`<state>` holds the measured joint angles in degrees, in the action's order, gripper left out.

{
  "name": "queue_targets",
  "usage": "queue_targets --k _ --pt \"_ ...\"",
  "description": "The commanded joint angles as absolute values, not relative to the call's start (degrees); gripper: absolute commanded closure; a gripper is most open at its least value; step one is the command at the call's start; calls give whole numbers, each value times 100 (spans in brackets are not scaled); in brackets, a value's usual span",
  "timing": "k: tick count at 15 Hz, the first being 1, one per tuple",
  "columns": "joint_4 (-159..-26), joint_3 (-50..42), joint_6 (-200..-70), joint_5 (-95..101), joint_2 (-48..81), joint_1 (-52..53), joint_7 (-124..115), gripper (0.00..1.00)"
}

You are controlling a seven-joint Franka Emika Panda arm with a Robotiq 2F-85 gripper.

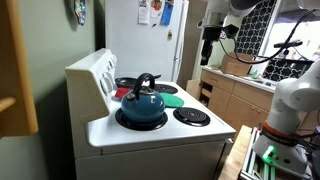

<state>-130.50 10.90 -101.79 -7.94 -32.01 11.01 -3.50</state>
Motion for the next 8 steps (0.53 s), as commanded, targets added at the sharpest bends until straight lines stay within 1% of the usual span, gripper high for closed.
queue_targets --k 1,5,8 --pt "-13039 1092 -10170 -793 -3196 1099 -350 0" --pt "-12992 1057 -10226 -716 -3067 983 -446 0" --pt "-12964 928 -11104 -84 -2770 414 -884 0"
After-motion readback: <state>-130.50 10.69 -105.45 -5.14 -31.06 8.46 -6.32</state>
